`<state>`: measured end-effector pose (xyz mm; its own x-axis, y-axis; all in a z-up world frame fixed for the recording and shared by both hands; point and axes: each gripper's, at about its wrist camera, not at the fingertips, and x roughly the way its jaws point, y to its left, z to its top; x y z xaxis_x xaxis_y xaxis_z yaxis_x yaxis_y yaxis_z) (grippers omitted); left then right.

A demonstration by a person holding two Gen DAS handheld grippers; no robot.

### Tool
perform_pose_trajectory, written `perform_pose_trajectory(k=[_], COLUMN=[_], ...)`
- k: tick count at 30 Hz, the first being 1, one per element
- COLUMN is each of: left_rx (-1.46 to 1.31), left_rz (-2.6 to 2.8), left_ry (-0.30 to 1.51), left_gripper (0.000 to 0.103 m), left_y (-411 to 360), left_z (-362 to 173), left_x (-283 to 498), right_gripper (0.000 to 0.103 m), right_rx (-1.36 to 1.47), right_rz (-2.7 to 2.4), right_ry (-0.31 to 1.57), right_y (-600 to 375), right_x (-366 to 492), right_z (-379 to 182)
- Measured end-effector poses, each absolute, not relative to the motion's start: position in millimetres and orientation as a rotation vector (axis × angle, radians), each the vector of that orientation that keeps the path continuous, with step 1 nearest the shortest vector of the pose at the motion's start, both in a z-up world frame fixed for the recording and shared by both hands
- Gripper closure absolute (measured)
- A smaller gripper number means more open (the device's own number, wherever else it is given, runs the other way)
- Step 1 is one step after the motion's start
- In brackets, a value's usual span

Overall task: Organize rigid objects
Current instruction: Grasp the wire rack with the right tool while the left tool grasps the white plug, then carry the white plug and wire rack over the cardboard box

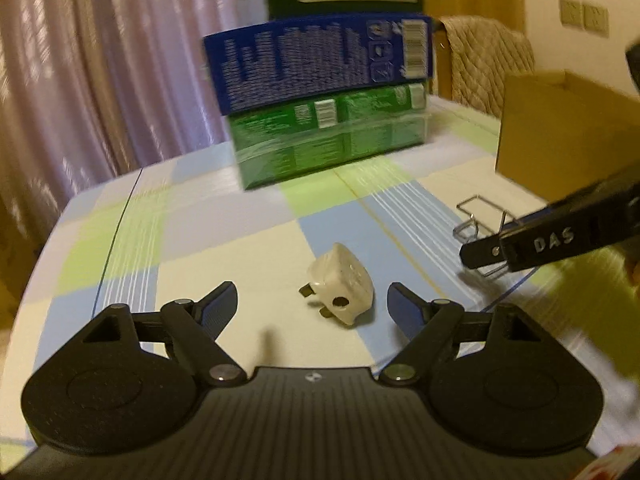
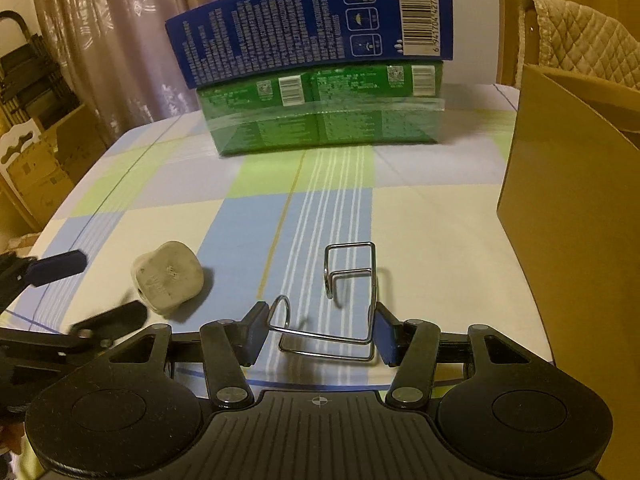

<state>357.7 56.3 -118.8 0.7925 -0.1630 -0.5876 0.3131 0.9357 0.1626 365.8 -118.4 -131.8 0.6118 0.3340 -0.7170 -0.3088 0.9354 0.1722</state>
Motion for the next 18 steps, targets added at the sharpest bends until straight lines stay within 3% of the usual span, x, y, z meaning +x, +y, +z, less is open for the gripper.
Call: perform_pose_trajectory(k=[12,18], left_rx=[0.471,0.501], left_rz=[-0.301,-0.305], left_ry=[0.588,0.584], left_gripper=[0.053,0.059], left_y=[27.6,20.7], left_z=[-145.2,-146.8], left_x=[374.9,376.3], right_gripper=[0.052,0.052], right_rx=[0.061,0.065], right_rz=[0.39,0.393], right_ry=[0.843,0.845], right_y=[-116.3,-115.1], right_x=[368.8,369.4], right_z=[-132.7,-133.4])
